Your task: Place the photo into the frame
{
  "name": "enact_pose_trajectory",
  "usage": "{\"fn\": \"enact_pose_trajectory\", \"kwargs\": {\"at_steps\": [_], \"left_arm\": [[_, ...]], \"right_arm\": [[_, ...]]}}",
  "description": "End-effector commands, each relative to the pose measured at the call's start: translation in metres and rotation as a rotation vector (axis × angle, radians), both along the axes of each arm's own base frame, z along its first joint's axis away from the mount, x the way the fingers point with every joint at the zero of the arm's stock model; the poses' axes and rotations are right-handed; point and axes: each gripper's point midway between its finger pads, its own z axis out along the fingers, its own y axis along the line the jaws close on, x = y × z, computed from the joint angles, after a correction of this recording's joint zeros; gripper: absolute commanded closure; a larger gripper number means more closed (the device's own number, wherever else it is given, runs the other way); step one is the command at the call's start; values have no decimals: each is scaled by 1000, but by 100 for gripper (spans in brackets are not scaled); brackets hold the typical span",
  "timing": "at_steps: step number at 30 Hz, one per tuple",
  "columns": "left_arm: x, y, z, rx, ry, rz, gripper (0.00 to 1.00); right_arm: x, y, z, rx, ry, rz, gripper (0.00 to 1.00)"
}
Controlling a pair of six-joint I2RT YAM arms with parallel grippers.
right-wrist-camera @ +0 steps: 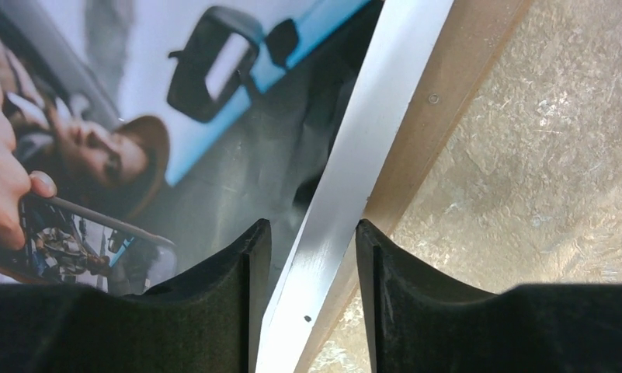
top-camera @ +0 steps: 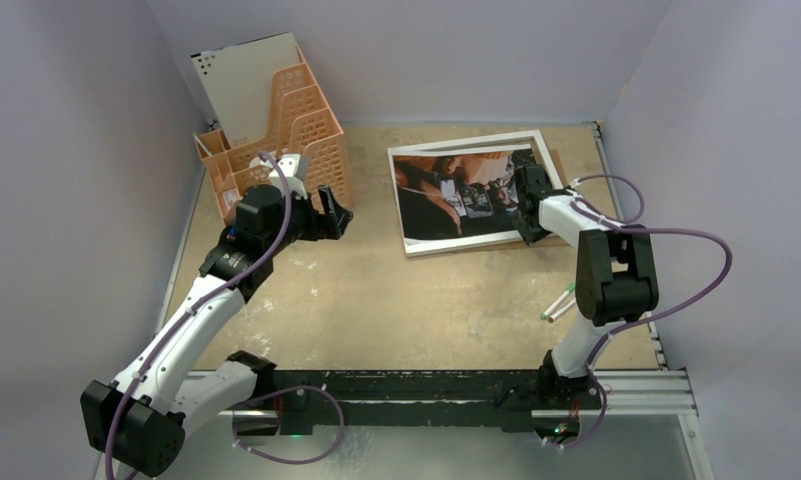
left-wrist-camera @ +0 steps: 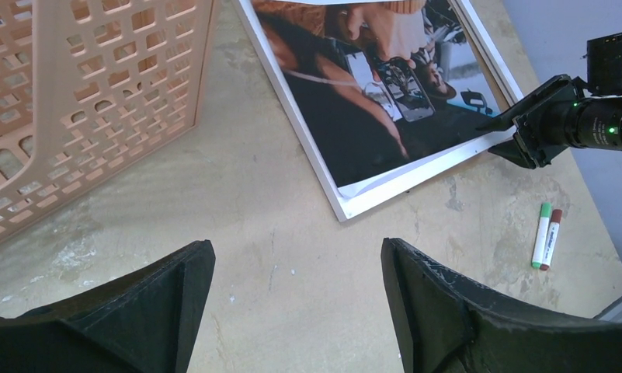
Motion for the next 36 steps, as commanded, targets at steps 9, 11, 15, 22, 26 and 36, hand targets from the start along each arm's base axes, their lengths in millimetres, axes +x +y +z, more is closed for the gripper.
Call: {"fn": "enact_pose_trajectory", "kwargs": {"at_steps": [9,11,15,22,26,36], "left_arm": [[-3,-5,-1,-59,23,-1,19],[-3,-4,-3,-61,31,4,19],[-1,-2,-7,-65,42,27,19],[-3,-6,-11,-102,68,27,19],[-2,-7,-16,-119,81,39,19],[-6,-17,-34,-183,144,21,20]], "right_arm": [[-11,-5,-14,8,45,-57,51],[-13,-7,-18,2,50,-66,53],[-11,-8,-15,-1,40,-78,62],[-2,-2,26,47,-73,-74,68],[0,6,50,107,-163,-74,77],[3,28,80,230,-272,-8,100]]}}
